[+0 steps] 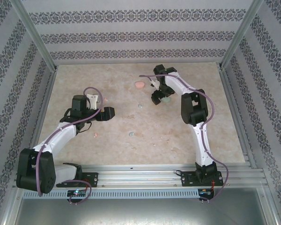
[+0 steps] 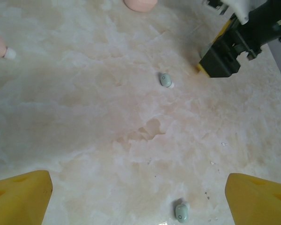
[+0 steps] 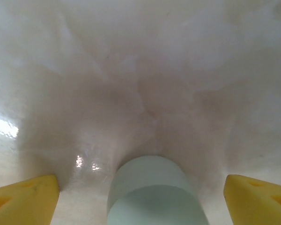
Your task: Insert wireless bluetooth earbuds into charging case
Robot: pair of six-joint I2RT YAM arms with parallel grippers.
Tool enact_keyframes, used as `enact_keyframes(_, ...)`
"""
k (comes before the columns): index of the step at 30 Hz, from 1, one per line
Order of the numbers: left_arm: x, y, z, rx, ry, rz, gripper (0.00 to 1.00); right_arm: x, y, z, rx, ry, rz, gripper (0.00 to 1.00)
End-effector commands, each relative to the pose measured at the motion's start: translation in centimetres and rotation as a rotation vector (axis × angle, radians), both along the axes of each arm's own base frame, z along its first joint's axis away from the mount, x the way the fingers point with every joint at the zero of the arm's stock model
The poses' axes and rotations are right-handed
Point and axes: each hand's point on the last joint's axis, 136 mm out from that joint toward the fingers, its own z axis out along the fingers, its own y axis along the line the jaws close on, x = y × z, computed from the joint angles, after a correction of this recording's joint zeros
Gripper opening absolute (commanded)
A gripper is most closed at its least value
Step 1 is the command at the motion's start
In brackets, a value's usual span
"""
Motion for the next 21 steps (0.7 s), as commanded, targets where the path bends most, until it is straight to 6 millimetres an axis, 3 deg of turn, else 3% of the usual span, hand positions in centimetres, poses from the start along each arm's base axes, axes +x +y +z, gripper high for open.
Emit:
enact_keyframes(1,-0.6,-0.6,0.4,0.007,-0.015,-0.039,0.95,-0.9,-0.5,-0.1,-0.016,0.055,0.060,0.84)
enact_keyframes(10,-0.1,-1.0,1.3,-0.010,-0.047,-0.056,0.93,-3.8,0.0,-0.3,0.018,0.138,0.058,0.45)
enact_keyframes(17,0.2,-1.4,1.9,0.007,-0.095,-0.102,0.90,-7.6,0.9,1.1,-0.014,0.154,0.061,0.40)
enact_keyframes(21,0.4,-1.5,1.9,0.005,-0.115,-0.113,0.89,-11.8,3.4,1.5,-0.022,0.182,0.121,0.40)
